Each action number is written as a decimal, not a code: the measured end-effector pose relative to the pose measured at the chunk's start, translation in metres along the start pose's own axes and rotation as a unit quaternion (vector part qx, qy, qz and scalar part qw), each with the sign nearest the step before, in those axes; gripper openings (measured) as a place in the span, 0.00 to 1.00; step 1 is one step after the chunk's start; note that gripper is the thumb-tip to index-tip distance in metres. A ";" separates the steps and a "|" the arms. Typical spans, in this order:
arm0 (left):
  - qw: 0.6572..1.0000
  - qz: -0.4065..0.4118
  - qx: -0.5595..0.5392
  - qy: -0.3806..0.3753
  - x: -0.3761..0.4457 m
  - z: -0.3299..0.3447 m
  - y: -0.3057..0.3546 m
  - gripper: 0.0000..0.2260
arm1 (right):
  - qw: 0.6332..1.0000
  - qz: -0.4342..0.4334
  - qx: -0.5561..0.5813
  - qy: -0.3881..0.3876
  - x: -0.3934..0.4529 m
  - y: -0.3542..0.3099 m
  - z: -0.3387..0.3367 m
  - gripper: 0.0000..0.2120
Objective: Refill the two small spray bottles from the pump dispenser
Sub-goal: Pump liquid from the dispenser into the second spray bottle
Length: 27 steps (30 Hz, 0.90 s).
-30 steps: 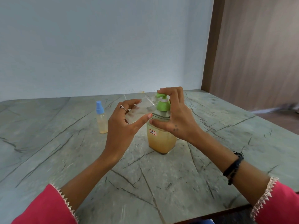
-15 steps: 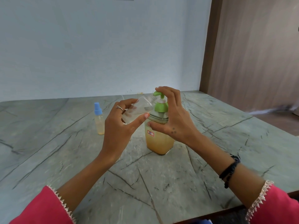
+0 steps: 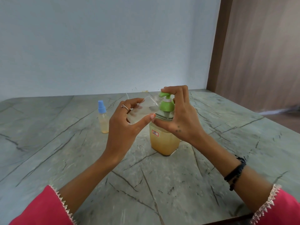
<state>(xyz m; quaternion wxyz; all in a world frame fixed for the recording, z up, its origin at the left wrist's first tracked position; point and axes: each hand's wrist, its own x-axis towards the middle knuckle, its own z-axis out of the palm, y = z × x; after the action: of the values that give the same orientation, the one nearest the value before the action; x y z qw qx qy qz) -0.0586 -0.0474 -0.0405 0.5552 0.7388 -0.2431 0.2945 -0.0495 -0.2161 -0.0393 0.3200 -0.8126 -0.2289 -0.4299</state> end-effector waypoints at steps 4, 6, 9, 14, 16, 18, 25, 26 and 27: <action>1.000 -0.007 -0.003 0.002 -0.001 0.000 0.001 0.17 | 1.000 -0.013 -0.021 0.006 -0.004 0.001 0.003 0.35; 1.000 -0.008 -0.003 0.003 -0.001 -0.001 0.001 0.17 | 0.999 -0.017 -0.027 0.011 -0.006 0.001 0.004 0.36; 1.000 -0.012 -0.004 0.005 -0.001 -0.001 0.002 0.17 | 0.999 -0.019 -0.029 0.013 -0.006 0.002 0.005 0.37; 1.000 -0.011 -0.004 0.008 -0.001 -0.001 0.002 0.17 | 0.999 -0.023 -0.028 0.009 -0.008 0.003 0.005 0.38; 1.000 -0.008 -0.002 0.007 0.000 -0.001 0.001 0.17 | 0.999 -0.023 -0.028 0.011 -0.008 0.004 0.005 0.39; 1.000 -0.005 -0.002 0.007 0.000 -0.001 0.001 0.17 | 0.999 -0.024 -0.029 0.010 -0.008 0.004 0.005 0.38; 1.000 -0.002 0.001 0.009 0.000 -0.001 0.000 0.16 | 0.999 -0.023 -0.027 0.009 -0.009 0.005 0.005 0.38; 1.000 -0.003 -0.001 0.009 0.000 -0.001 0.000 0.16 | 0.999 -0.023 -0.026 0.010 -0.009 0.005 0.005 0.38; 1.000 -0.003 -0.001 0.009 -0.001 -0.001 0.000 0.16 | 0.999 -0.024 -0.026 0.010 -0.009 0.005 0.005 0.38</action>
<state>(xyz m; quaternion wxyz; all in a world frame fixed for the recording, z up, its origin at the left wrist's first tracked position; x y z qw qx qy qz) -0.0590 -0.0466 -0.0408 0.5590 0.7365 -0.2359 0.2992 -0.0482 -0.2167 -0.0505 0.2909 -0.8105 -0.2339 -0.4515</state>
